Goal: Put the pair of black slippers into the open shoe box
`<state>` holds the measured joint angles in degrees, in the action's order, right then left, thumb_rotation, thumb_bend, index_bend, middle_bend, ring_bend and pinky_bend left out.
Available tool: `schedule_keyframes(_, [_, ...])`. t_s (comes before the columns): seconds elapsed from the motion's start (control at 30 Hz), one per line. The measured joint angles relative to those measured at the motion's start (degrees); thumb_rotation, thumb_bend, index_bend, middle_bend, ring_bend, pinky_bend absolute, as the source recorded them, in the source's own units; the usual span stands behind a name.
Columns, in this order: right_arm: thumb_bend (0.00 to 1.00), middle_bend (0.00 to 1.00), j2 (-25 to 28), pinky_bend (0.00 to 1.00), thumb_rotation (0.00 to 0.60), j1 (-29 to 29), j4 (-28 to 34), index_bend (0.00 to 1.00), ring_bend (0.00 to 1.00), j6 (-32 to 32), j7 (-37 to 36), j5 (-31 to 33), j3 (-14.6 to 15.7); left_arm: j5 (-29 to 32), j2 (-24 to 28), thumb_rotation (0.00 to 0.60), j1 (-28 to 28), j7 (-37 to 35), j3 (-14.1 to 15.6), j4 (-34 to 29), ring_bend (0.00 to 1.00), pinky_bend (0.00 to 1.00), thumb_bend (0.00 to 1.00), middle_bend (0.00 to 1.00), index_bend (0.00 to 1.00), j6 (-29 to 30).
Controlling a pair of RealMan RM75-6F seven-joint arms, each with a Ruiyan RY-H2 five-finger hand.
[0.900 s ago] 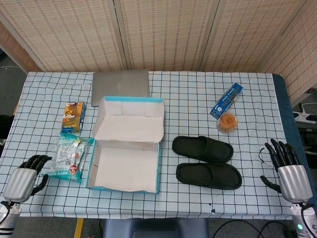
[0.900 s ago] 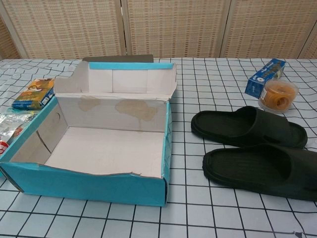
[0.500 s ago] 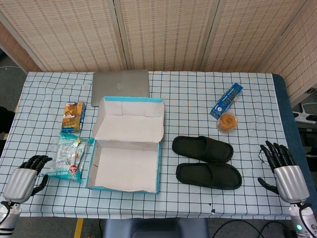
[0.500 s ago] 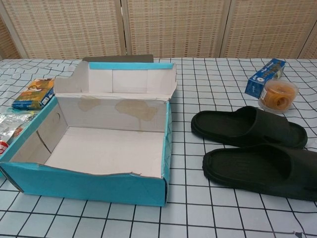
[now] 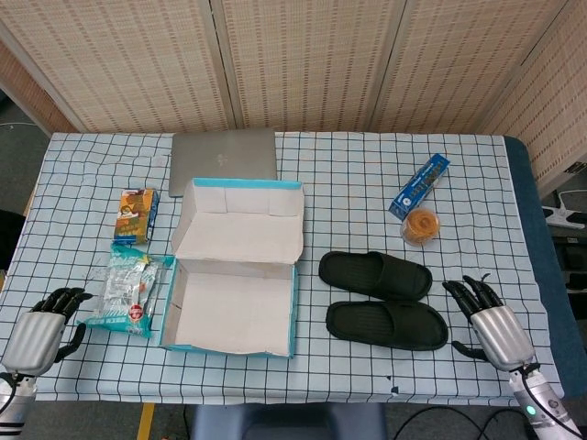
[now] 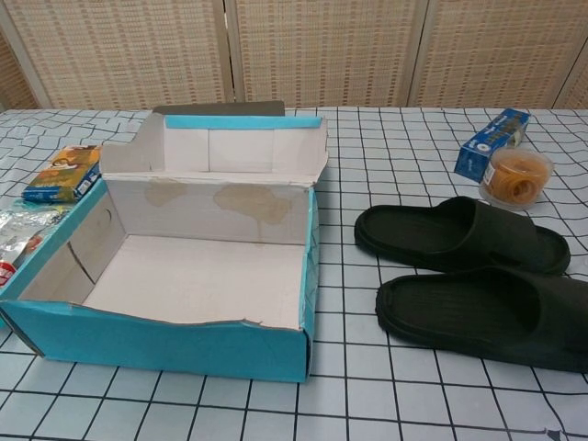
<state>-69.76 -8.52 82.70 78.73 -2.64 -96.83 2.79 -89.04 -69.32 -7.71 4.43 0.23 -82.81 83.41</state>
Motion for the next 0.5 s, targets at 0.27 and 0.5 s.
schedule_keyframes(0.27, [0.02, 0.11, 0.24, 0.12, 0.6, -4.08, -1.2, 0.05, 0.0, -6.27, -9.77, -1.68, 2.86, 0.74, 0.06, 0.6, 0.17, 0.44, -0.25, -0.48, 0.18, 0.41, 0.47, 0.19, 0.26, -0.2])
schedule_keyframes(0.5, [0.01, 0.11, -0.82, 0.12, 0.6, -6.43, -4.07, 0.05, 0.0, -8.52, -15.87, -4.28, 5.39, 0.4, -0.31, 0.6, 0.35, 0.48, -0.55, -0.06, 0.18, 0.4, 0.47, 0.19, 0.26, 0.76])
